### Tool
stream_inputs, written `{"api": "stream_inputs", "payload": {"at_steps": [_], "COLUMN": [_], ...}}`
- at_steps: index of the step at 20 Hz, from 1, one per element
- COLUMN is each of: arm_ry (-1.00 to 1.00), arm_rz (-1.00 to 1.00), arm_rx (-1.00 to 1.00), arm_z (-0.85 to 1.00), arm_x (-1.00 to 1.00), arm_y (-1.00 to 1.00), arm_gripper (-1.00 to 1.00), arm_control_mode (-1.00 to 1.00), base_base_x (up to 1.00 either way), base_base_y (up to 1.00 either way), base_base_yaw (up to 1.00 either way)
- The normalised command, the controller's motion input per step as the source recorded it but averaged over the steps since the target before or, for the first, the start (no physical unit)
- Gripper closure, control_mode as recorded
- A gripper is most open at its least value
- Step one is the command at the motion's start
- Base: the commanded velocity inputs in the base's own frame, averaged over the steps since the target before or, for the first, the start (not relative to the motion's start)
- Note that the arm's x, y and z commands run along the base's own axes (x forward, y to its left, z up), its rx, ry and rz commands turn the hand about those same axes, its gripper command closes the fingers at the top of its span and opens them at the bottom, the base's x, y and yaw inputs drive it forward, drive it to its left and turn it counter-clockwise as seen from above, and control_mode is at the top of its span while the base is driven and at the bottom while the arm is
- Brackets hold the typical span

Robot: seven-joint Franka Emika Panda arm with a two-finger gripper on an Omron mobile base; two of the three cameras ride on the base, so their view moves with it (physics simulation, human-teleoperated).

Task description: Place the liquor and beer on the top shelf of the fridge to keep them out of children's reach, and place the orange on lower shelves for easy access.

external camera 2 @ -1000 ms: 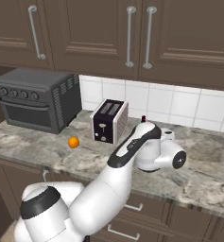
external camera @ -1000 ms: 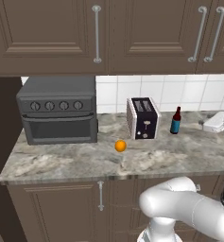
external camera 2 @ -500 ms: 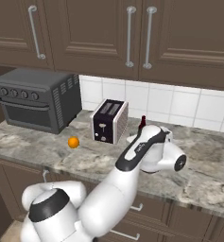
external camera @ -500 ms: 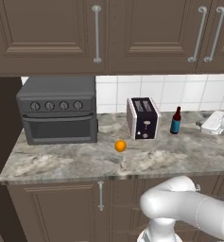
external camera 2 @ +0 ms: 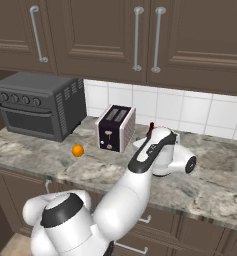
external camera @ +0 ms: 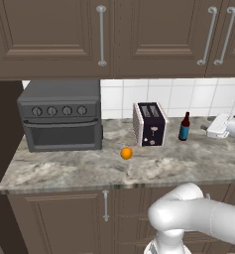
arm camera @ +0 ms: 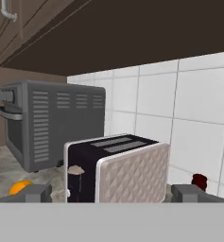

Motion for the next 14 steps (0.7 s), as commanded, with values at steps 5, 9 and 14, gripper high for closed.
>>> {"api": "stream_inputs", "payload": {"at_steps": [5, 9, 14], "arm_ry": [0.03, 0.03, 0.04], "arm_rz": [0.06, 0.05, 0.03], "arm_rx": [0.0, 0.0, 0.0], "arm_z": [-0.01, -0.05, -0.07], "arm_x": [0.31, 0.26, 0.25], "arm_y": [0.01, 0.01, 0.0], "arm_gripper": [-1.0, -1.0, -1.0], "arm_control_mode": [-1.0, -1.0, -1.0], "base_base_x": [0.0, 0.0, 0.0], "base_base_y": [0.0, 0.0, 0.0], "base_base_yaw": [0.0, 0.0, 0.0]}}
